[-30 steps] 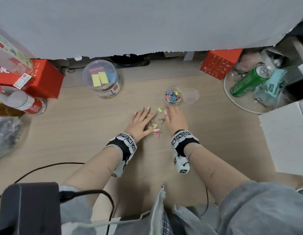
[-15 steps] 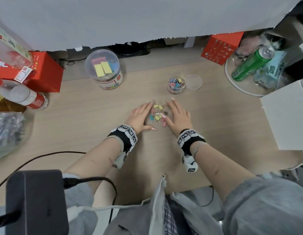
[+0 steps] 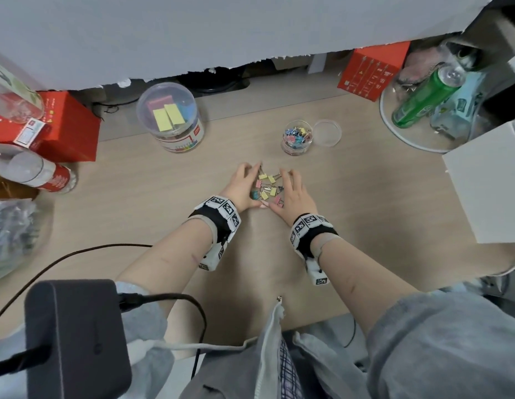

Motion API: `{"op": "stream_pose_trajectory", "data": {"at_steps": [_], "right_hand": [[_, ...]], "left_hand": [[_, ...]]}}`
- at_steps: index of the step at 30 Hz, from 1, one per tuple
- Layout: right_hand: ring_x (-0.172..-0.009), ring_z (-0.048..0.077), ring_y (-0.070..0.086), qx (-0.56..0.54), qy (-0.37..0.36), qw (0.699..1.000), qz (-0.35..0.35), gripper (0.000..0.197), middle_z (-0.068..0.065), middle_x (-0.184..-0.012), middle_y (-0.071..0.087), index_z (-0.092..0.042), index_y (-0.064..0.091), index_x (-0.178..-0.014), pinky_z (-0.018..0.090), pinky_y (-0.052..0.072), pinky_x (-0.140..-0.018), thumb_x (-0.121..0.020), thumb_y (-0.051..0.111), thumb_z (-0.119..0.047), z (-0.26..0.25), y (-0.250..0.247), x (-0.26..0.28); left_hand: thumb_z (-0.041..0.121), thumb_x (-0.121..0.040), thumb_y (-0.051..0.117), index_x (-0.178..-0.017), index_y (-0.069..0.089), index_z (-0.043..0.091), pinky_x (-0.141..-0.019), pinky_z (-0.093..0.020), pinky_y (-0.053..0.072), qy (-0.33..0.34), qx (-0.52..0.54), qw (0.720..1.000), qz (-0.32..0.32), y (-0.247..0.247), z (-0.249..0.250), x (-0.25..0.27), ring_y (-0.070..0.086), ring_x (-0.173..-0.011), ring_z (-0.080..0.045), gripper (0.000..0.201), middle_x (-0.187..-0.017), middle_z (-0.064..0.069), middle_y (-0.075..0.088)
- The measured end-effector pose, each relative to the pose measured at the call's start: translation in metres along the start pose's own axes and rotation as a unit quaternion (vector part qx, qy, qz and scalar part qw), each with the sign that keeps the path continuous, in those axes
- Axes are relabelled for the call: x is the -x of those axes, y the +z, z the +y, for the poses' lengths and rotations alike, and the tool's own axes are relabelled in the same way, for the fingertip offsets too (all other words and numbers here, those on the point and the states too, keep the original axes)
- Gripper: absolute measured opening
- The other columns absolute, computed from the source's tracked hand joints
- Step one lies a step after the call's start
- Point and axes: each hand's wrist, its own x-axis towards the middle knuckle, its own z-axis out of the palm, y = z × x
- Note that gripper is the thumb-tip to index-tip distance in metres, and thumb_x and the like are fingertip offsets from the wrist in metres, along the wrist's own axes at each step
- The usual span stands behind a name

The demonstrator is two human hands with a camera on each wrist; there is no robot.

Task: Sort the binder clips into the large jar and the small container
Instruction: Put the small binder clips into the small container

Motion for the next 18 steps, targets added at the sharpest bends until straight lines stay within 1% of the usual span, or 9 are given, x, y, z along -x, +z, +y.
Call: {"op": "stream_pose_trajectory", "data": {"at_steps": [2, 4, 8, 10, 11, 13, 15, 16, 18], "right_hand": [[-0.127, 0.031, 0.040, -0.008, -0.002, 1.000, -0.012, 0.077, 0.011, -0.143, 0.028, -0.014, 0.027, -0.142, 0.041, 0.045, -0.093, -0.081, 0.062, -0.044, -0.004, -0.002, -0.007], [-0.121, 0.032, 0.044, -0.020, -0.002, 1.000, -0.014, 0.065, 0.012, -0.137, 0.031, -0.012, 0.036, -0.134, 0.042, 0.048, -0.087, -0.079, 0.064, -0.035, -0.009, -0.004, -0.012], [-0.112, 0.035, 0.048, -0.056, 0.023, 0.998, -0.023, 0.050, 0.015, -0.127, 0.035, -0.008, 0.043, -0.121, 0.045, 0.048, -0.086, -0.075, 0.061, -0.017, -0.014, -0.007, -0.019], [-0.109, 0.035, 0.049, -0.049, 0.032, 0.997, -0.052, 0.044, 0.016, -0.123, 0.038, -0.006, 0.045, -0.117, 0.045, 0.048, -0.086, -0.076, 0.061, -0.015, -0.015, -0.010, -0.024], [-0.107, 0.035, 0.050, -0.045, 0.036, 0.996, -0.066, 0.042, 0.016, -0.121, 0.040, -0.005, 0.046, -0.115, 0.044, 0.047, -0.086, -0.077, 0.061, -0.014, -0.016, -0.012, -0.027], [-0.107, 0.037, 0.050, -0.054, 0.045, 0.994, -0.087, 0.039, 0.018, -0.120, 0.042, -0.004, 0.045, -0.113, 0.045, 0.046, -0.087, -0.078, 0.059, -0.012, -0.018, -0.013, -0.032], [-0.107, 0.037, 0.049, -0.084, 0.048, 0.991, -0.095, 0.035, 0.020, -0.120, 0.042, -0.002, 0.045, -0.112, 0.046, 0.045, -0.088, -0.080, 0.056, -0.009, -0.019, -0.011, -0.035], [-0.106, 0.037, 0.049, -0.101, 0.047, 0.989, -0.093, 0.032, 0.020, -0.119, 0.044, -0.001, 0.045, -0.110, 0.045, 0.044, -0.086, -0.081, 0.055, -0.007, -0.019, -0.009, -0.035], [-0.103, 0.037, 0.050, -0.129, 0.043, 0.987, -0.084, 0.026, 0.022, -0.115, 0.048, 0.001, 0.045, -0.107, 0.043, 0.040, -0.083, -0.083, 0.053, -0.007, -0.018, -0.008, -0.034]], "left_hand": [[0.021, -0.071, 0.078, -0.146, 0.021, 0.008, -0.112, -0.026, 0.030, 0.001, 0.040, 0.999, 0.006, 0.001, 0.000, -0.003, 0.039, -0.126, -0.027, 0.096, -0.137, -0.018, 0.025], [0.011, -0.071, 0.076, -0.142, 0.030, 0.005, -0.109, -0.027, 0.035, 0.005, 0.069, 0.998, 0.012, 0.002, 0.002, -0.006, 0.043, -0.120, -0.029, 0.085, -0.133, -0.020, 0.028], [-0.002, -0.072, 0.067, -0.132, 0.043, 0.001, -0.106, -0.024, 0.033, -0.009, 0.102, 0.995, 0.021, 0.007, 0.011, -0.010, 0.046, -0.117, -0.030, 0.066, -0.127, -0.022, 0.035], [-0.004, -0.072, 0.065, -0.125, 0.049, 0.001, -0.102, -0.021, 0.033, -0.024, 0.104, 0.994, 0.027, 0.008, 0.014, -0.012, 0.048, -0.114, -0.029, 0.056, -0.120, -0.019, 0.039], [-0.004, -0.072, 0.064, -0.121, 0.052, 0.001, -0.100, -0.020, 0.033, -0.032, 0.103, 0.994, 0.027, 0.009, 0.015, -0.012, 0.049, -0.112, -0.029, 0.051, -0.114, -0.016, 0.040], [-0.004, -0.072, 0.064, -0.115, 0.056, 0.000, -0.097, -0.021, 0.035, -0.047, 0.101, 0.994, 0.023, 0.009, 0.016, -0.014, 0.049, -0.111, -0.030, 0.044, -0.107, -0.010, 0.040], [-0.002, -0.072, 0.064, -0.111, 0.057, 0.000, -0.096, -0.023, 0.035, -0.060, 0.093, 0.994, 0.024, 0.010, 0.017, -0.016, 0.049, -0.110, -0.030, 0.040, -0.111, -0.015, 0.045], [-0.002, -0.073, 0.063, -0.109, 0.057, 0.000, -0.095, -0.024, 0.035, -0.065, 0.090, 0.993, 0.029, 0.011, 0.017, -0.016, 0.049, -0.109, -0.030, 0.037, -0.114, -0.019, 0.048], [-0.002, -0.074, 0.060, -0.106, 0.058, -0.002, -0.091, -0.023, 0.035, -0.070, 0.097, 0.992, 0.044, 0.013, 0.018, -0.017, 0.050, -0.108, -0.030, 0.032, -0.114, -0.021, 0.050]]}}
